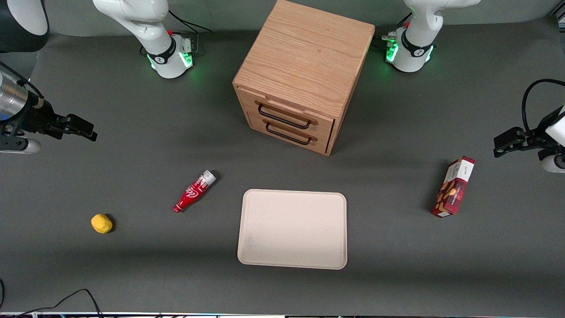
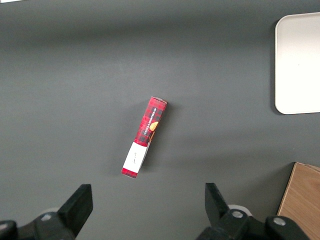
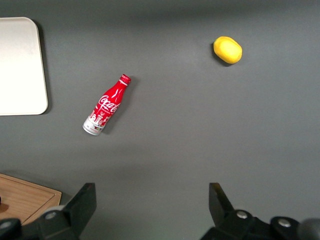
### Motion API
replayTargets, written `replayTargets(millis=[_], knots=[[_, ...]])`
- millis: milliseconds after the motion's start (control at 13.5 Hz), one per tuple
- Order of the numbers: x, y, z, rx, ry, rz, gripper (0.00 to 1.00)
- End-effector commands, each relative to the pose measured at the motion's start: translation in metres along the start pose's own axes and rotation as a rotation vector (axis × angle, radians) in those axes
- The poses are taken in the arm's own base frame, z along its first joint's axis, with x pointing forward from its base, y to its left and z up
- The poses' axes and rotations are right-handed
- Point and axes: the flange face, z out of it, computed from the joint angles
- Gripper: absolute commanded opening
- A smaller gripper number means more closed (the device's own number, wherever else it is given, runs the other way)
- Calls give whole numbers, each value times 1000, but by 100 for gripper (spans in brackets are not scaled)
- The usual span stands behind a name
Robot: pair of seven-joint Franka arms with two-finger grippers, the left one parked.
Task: Open upper drawer
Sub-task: 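Reach the right gripper toward the upper drawer's black handle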
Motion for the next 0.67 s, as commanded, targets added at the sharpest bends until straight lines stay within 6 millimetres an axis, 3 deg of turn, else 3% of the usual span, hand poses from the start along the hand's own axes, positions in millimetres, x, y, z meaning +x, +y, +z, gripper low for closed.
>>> replayTargets(millis=[0,296,519,593], knots=[[-3,2,-3,-11,-4,13,100],[5,-11,-11,-1,17,-12,100],[19,-67,-28,29,-11,-138,100],[23,-94,-29,47,-25,-209,100]])
